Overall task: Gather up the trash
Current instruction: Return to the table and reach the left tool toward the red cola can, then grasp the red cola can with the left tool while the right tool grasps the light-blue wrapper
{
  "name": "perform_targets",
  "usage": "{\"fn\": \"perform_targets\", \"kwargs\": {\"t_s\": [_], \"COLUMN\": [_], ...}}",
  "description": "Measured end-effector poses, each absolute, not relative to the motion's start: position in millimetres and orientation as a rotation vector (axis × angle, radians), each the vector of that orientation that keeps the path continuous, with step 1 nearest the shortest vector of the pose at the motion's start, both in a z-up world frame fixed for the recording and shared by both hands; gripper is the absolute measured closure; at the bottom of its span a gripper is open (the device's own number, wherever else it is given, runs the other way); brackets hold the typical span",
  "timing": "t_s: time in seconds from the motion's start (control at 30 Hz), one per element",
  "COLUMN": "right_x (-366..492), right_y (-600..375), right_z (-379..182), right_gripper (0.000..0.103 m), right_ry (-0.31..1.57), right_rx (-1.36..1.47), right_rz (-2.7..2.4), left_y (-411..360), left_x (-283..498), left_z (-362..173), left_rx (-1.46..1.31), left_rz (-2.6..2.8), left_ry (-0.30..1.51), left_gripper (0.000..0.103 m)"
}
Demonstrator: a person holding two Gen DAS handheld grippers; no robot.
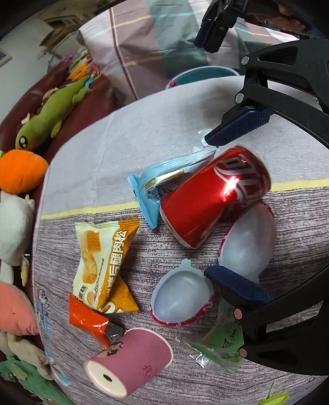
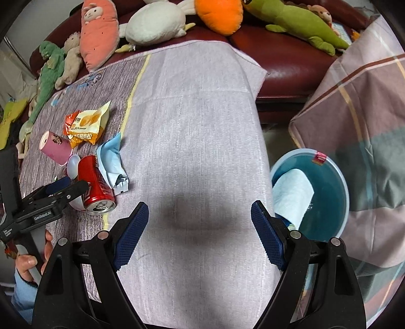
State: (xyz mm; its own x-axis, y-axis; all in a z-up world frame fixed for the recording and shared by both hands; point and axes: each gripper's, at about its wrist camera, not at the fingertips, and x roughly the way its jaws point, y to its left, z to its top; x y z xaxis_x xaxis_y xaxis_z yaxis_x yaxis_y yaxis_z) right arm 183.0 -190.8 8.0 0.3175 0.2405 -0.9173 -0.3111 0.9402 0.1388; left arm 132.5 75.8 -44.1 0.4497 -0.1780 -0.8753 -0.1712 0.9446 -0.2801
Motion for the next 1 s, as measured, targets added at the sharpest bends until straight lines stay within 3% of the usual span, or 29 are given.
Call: {"fn": "perform_targets", "kwargs": {"t_s": [0.33,0.53,0.83,0.87,0.93,1.0], "right_x": [192.6,199.1,213.2,214.7,217.6,221.8], "right_y": [-178.9,-159.0,-90.0,-80.1,-61.9,-47.7], "right_z": [-5.4,-10.6,-17.5,-19.8,-25.3,-32.8], "right_gripper": [0.024,0.024,0.024,0.025,0.040,0.044], "right_ry": [1.221,1.240,1.245,1.247,1.257,1.277], "right_rx": [-0.048,-0.041,-0.051,-0.064,-0.085,-0.093], "right_rz": [0.372,0.400,0.535,0.552,0.584,0.605], "left_y": [78.9,93.5,112.6,114.5,118.5,122.1], "left_x": [134.8,119.8,108.9,107.7,106.2,105.6], "left_z": [-66.5,-61.3,-63.7,-64.3,-65.4,-66.6], "left_rx": [-0.345,-0.312,-0.341,-0.348,-0.364,-0.382], "left_rz": [-0.005,-0.046,-0.105,-0.114,-0.128,-0.137], "left_ry": [1.152,1.123,1.093,1.091,1.089,1.086], "left_gripper": [0.009,0.042,0.043,0.043,0.043,0.042]}}
